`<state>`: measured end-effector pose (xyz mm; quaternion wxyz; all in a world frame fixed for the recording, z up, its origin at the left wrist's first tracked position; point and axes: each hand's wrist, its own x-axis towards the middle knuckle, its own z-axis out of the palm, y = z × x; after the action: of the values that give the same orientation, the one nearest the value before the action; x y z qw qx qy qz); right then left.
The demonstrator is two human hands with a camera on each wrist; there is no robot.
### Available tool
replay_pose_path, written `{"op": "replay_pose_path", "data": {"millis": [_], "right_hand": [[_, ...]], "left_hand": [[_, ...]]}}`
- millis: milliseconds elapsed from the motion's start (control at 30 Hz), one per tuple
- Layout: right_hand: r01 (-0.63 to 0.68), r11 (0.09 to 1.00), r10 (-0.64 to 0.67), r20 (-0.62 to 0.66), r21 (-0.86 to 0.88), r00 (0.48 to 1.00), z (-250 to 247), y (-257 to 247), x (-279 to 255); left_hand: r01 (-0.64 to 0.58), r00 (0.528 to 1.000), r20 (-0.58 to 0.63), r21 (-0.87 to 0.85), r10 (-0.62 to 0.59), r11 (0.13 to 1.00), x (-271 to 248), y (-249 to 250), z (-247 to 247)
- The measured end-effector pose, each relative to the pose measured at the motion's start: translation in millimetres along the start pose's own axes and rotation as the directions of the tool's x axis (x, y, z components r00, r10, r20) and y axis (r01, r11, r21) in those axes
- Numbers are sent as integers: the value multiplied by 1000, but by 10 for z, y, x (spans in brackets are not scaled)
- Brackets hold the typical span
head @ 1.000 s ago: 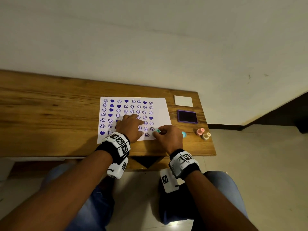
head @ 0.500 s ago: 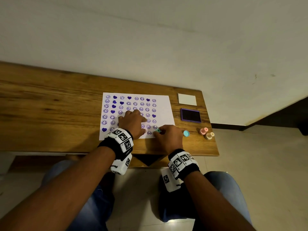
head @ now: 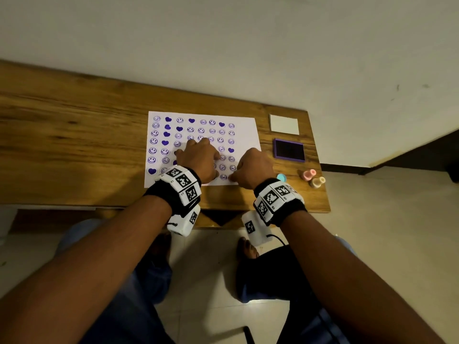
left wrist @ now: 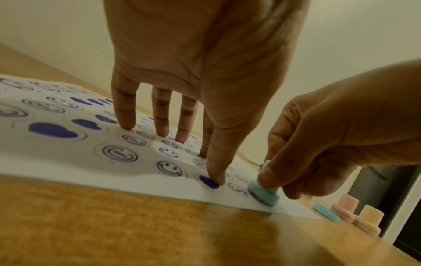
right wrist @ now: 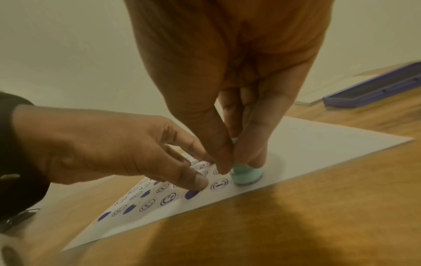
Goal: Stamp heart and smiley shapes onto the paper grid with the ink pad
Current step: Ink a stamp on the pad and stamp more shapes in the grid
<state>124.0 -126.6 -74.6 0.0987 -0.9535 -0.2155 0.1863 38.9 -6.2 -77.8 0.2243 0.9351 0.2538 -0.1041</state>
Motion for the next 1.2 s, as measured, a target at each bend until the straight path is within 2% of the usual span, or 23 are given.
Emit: {"op": "replay_pose_path", "data": {"millis": [467,533,600,700,767,900,1067,1200], "right_hand": [[22,1000,-22,-9,6,1000,-73,-71,-150],[-8,997,7,11,82,1000,-105,-33,-198],[-44,971,52,-31,236,998,-187,99,-280],[-50,882,134,-148,469,980,-304,390,-467],[-33,831,150,-166,555,975,-344,564,-581],[-41,823,126,-111,567,986,-225,796,-689],[-20,828,128,-153,560,980,-65,884,-705],[-6,808,129,-167,590,977,-118,867,-700]], "left_hand": [[53,999,5,-11,-53,999,-133,165,-114],[68,998,9,-39,-68,997,-131,166,-111],[86,996,-3,-67,-87,994,-136,177,-77],[113,993,-23,-75,-115,991,-137,166,-14],[108,994,-18,-62,-109,992,-121,147,1],[99,995,-9,-66,-100,993,-92,125,24],[79,997,-9,-46,-79,996,-63,97,62],[59,998,-7,-19,-59,998,-43,52,92]]}}
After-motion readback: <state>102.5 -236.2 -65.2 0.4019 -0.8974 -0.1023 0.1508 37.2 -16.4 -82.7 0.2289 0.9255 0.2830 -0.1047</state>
